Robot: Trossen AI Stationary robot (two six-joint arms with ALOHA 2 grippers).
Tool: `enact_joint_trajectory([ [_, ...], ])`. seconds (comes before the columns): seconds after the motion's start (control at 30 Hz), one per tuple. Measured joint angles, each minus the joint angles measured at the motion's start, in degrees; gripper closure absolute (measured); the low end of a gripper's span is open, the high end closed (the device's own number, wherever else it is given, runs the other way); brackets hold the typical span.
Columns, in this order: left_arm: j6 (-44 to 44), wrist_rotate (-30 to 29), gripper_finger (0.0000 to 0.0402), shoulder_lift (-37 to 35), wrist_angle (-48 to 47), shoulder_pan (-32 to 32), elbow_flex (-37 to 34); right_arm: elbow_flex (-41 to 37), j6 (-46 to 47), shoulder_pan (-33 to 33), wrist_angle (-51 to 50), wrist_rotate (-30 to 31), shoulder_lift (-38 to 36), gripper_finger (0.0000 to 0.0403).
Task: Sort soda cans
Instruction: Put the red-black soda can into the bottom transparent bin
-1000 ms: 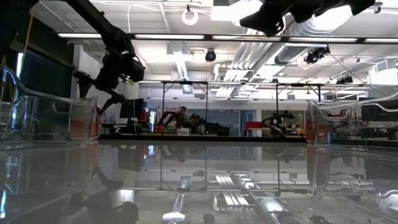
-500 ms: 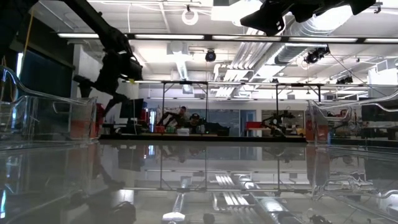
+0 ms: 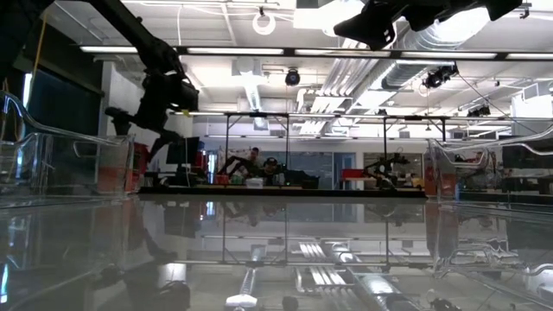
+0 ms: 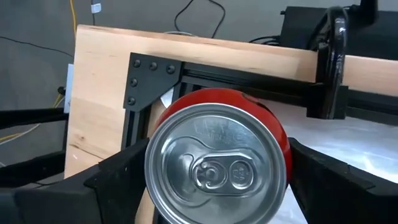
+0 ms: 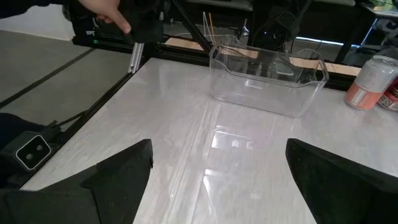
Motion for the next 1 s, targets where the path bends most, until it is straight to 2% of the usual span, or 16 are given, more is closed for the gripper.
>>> enact_joint_trajectory([
  [0.4,2.6,0.3,0.0065,0.0,-1.2,0.0,0.0,0.0,0.2,0.0,0.7,0.0,0.0,0.0041],
  [0.7,3.5,0.7,0.0103,0.0,-1.5,0.0,0.0,0.0,0.5,0.0,0.7,0.0,0.0,0.0041],
  [1.0,5.2,0.9,0.0108,-0.1,-1.7,0.0,0.0,0.0,0.7,0.0,0.7,0.0,0.0,0.0041],
])
